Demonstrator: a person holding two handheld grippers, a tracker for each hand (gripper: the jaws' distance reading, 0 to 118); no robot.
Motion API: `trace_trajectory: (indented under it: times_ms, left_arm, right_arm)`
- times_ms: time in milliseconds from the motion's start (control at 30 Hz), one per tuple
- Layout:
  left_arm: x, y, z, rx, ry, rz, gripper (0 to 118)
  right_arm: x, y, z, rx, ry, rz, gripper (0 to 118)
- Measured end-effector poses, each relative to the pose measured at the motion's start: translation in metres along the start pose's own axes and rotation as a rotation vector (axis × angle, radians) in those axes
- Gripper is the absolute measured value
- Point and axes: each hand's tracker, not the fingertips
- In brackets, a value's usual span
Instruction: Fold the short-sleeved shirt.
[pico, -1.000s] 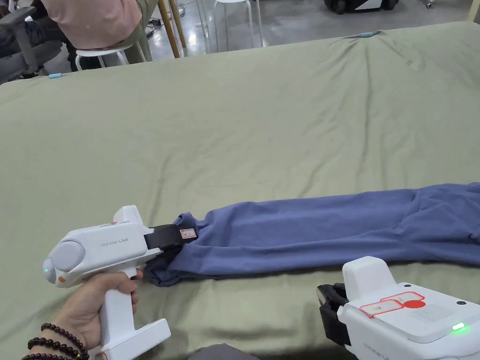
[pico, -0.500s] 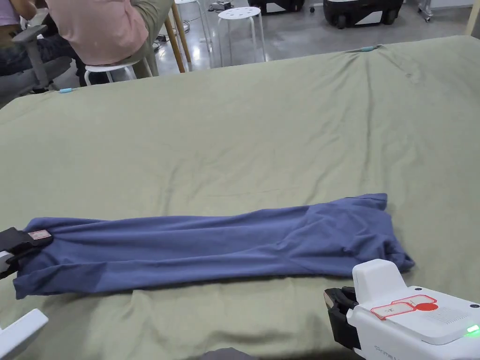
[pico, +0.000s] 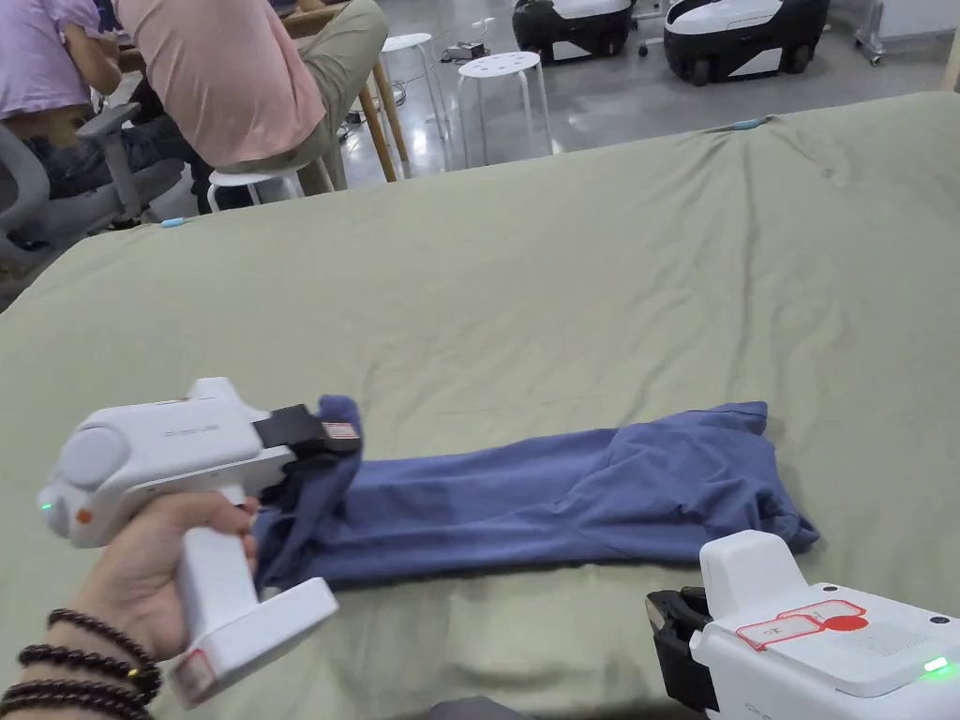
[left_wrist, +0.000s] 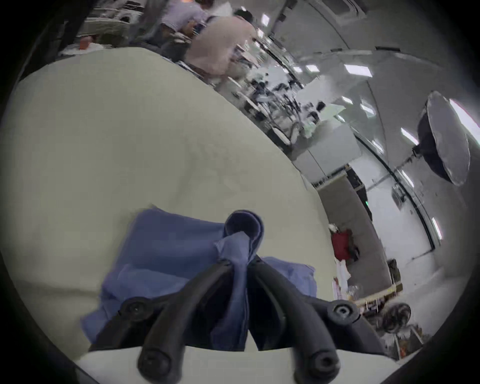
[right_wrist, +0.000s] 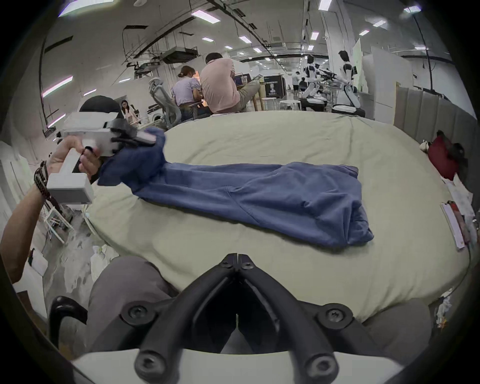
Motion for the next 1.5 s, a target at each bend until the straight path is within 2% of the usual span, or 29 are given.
trace_trajectory:
  times_ms: [133,200,333,400,433,500,567,700,733,767,800,833,867,900,967,1200,1333,1433,1500]
  left_arm:
    - [0.054,-0.024,-0.064,-0.100,-0.040,-0.038,5]
    - [0.071,-0.035,-0.096,-0.132,-0.008,-0.032,5]
    - [0.071,-0.047,-0.148,-0.200,0.048,0.002,5]
    - [0.072,-0.055,-0.158,-0.198,0.068,-0.005,9]
    - [0.070,-0.056,-0.161,-0.194,0.077,-0.008,18]
    - [0.066,-0.053,-0.160,-0.186,-0.015,0.019,71]
    - [0.072,-0.051,-0.148,-0.159,-0.090,0.021,115]
    - [0.083,-0.033,-0.106,-0.100,-0.110,-0.074,118]
    - [0.080,-0.028,-0.097,-0.095,-0.114,-0.089,116]
    - [0.073,-0.022,-0.084,-0.090,-0.102,-0.095,103]
    - [0.069,-0.027,-0.066,-0.081,-0.096,-0.094,81]
    - [0.061,-0.025,-0.056,-0.070,-0.080,-0.101,49]
    - [0.053,-0.024,-0.049,-0.061,-0.054,-0.110,5]
    - [0.046,-0.024,-0.044,-0.059,-0.022,-0.115,0]
    - [0.021,-0.021,-0.043,-0.069,0.046,-0.108,0]
    - [-0.002,-0.037,-0.070,-0.134,0.009,-0.120,0]
    - [0.003,-0.056,-0.112,-0.273,0.001,-0.113,0]
    - [0.022,-0.075,-0.126,-0.267,-0.035,-0.193,0]
    - [0.033,-0.080,-0.131,-0.297,-0.092,-0.174,0]
  right_arm:
    - [0.014,-0.002,0.013,0.023,-0.017,-0.031,0]
    - [0.023,-0.003,0.019,0.033,-0.036,-0.053,0]
    - [0.040,-0.007,0.031,0.048,-0.065,-0.090,0]
    - [0.046,-0.010,0.034,0.052,-0.076,-0.097,0]
    - [0.048,-0.010,0.035,0.052,-0.079,-0.101,0]
    - [0.050,-0.012,0.035,0.052,-0.083,-0.108,0]
    - [0.049,-0.013,0.033,0.049,-0.080,-0.108,0]
    - [0.039,-0.013,0.029,0.041,-0.054,-0.094,0]
    - [0.037,-0.013,0.029,0.039,-0.045,-0.089,0]
    - [0.033,-0.012,0.030,0.040,-0.033,-0.082,0]
    - [0.030,-0.012,0.029,0.042,-0.025,-0.076,0]
    - [0.027,-0.010,0.028,0.042,-0.019,-0.072,0]
    - [0.024,-0.009,0.026,0.040,-0.011,-0.066,0]
    - [0.021,-0.008,0.025,0.038,-0.006,-0.058,0]
    - [0.015,-0.005,0.021,0.037,0.001,-0.044,0]
    - [0.004,-0.003,0.019,0.028,0.016,-0.018,0]
    - [0.009,-0.003,0.020,0.018,-0.004,-0.024,0]
    - [0.017,-0.001,0.019,0.015,-0.021,-0.029,0]
    - [0.022,0.000,0.017,0.013,-0.035,-0.038,0]
